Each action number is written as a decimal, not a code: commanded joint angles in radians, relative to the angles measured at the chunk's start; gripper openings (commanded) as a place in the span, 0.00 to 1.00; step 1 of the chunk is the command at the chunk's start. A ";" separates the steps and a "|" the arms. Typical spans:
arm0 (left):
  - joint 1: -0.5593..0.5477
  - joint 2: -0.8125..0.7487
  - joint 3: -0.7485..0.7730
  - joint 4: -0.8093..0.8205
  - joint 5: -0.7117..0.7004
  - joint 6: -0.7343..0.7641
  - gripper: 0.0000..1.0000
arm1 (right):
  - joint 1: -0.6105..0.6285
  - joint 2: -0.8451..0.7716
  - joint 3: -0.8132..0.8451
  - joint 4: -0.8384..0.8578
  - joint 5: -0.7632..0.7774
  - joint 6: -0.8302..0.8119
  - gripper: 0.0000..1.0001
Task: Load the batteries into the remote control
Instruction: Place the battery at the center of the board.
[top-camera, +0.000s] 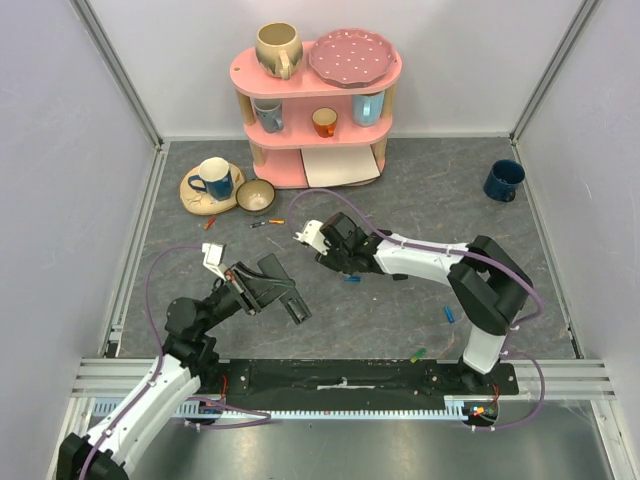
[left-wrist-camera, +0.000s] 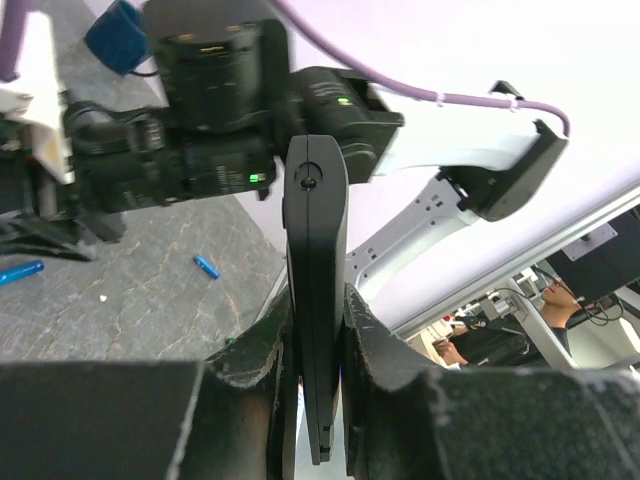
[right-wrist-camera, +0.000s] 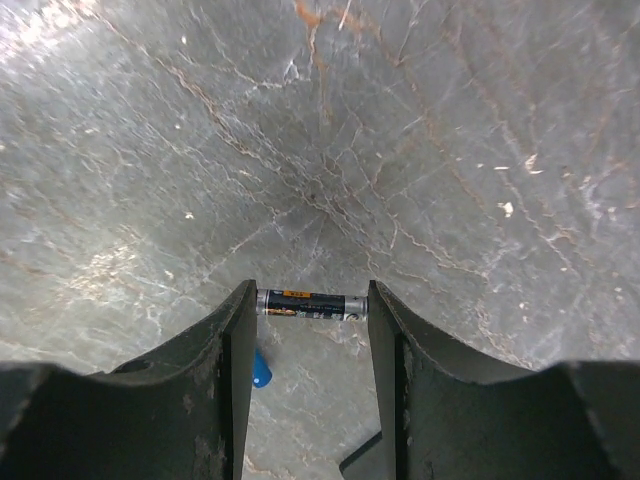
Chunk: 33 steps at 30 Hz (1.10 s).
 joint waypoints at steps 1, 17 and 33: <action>0.003 -0.079 -0.129 -0.001 0.015 0.012 0.02 | -0.052 0.030 0.034 0.035 -0.081 -0.021 0.37; 0.003 -0.067 -0.121 -0.010 0.001 0.032 0.02 | -0.149 0.111 0.069 0.015 -0.262 0.053 0.49; 0.003 -0.074 -0.127 -0.015 -0.004 0.034 0.02 | -0.147 0.098 0.103 -0.016 -0.195 0.087 0.70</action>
